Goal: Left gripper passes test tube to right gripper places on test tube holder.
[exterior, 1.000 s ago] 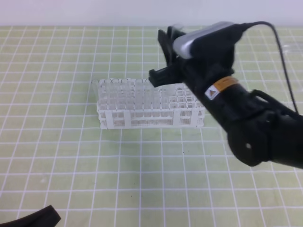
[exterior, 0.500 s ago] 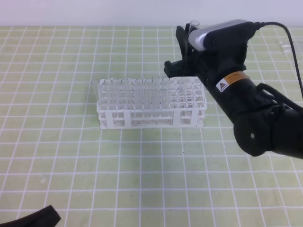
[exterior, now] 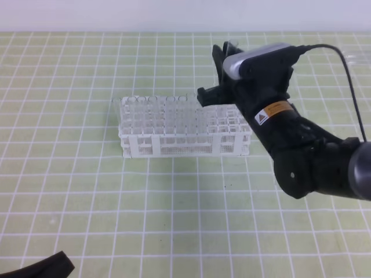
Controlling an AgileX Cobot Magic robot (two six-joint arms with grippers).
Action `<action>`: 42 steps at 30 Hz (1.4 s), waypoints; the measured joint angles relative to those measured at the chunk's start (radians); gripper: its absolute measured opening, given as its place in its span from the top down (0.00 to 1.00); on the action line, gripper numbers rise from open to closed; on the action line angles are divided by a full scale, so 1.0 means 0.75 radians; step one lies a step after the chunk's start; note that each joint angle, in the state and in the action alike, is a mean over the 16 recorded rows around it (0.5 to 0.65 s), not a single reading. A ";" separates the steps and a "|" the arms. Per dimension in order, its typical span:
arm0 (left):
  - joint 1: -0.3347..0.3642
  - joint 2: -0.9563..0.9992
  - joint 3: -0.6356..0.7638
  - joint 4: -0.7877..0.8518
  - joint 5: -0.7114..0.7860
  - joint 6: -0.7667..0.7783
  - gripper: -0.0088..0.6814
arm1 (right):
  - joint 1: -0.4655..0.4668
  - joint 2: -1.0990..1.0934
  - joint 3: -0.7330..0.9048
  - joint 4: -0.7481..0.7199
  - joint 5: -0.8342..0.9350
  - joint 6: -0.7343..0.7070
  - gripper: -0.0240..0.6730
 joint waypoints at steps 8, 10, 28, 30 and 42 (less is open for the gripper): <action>0.000 -0.001 -0.005 -0.008 -0.003 0.000 0.99 | -0.002 0.047 0.000 -0.017 -0.017 0.034 0.95; 0.000 0.000 -0.002 -0.003 -0.001 0.000 0.99 | -0.002 0.057 0.000 -0.021 -0.019 0.043 0.95; 0.000 -0.002 -0.006 -0.011 -0.004 0.000 0.99 | -0.002 0.102 -0.012 -0.099 -0.040 0.102 0.95; 0.000 -0.002 -0.006 -0.011 -0.003 0.000 0.99 | -0.003 0.105 -0.019 -0.101 -0.043 0.102 0.95; 0.000 -0.001 -0.005 -0.008 -0.003 0.000 0.99 | -0.007 0.128 -0.054 -0.092 -0.025 0.097 0.95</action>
